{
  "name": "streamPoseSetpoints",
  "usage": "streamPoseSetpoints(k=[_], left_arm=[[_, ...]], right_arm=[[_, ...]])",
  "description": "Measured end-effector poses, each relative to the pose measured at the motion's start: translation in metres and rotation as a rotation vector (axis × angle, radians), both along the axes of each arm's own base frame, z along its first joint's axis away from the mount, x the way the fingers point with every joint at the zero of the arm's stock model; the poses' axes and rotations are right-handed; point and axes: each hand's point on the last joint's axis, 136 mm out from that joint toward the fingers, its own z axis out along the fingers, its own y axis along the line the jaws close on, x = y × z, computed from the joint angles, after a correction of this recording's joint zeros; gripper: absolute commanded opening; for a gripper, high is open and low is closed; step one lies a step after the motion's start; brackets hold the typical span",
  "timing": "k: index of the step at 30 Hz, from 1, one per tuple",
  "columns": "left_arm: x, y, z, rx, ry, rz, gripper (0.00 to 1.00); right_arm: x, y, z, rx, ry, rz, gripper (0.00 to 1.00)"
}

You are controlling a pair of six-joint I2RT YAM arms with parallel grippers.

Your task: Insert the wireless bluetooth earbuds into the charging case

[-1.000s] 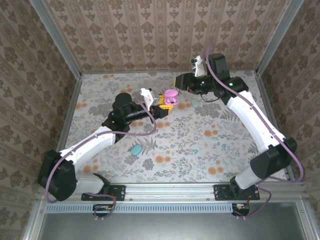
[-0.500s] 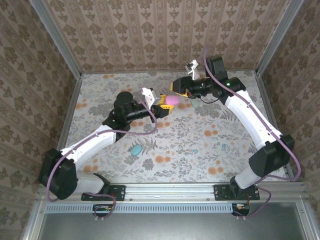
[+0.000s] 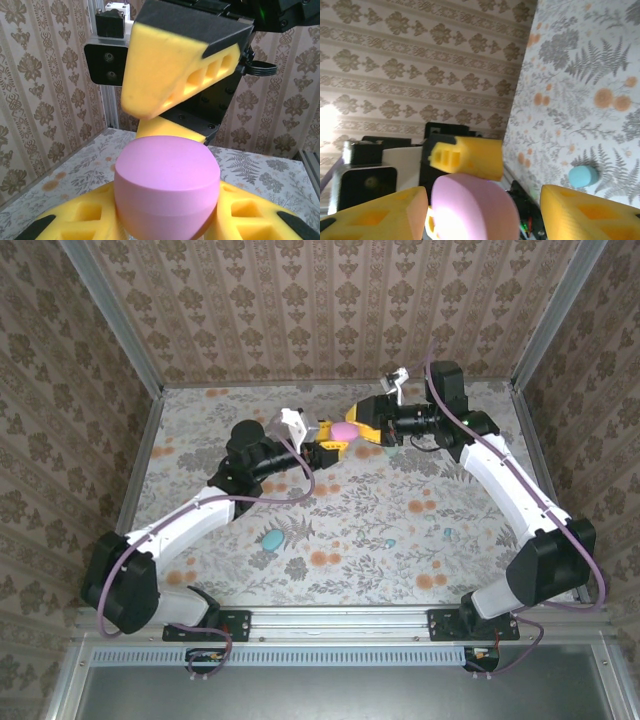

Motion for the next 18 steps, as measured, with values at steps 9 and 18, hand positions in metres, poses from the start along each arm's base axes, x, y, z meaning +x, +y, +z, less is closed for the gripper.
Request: streamPoseSetpoints(k=[9, 18], left_arm=[[0.001, -0.002, 0.008, -0.023, 0.003, -0.008, 0.35], [0.004, -0.005, 0.002, -0.016, 0.020, -0.016, 0.35]], right_arm=[[-0.007, 0.007, -0.001, 0.068, 0.063, 0.070, 0.57], [-0.011, 0.009, -0.004, 0.099, 0.097, 0.098, 0.48]])
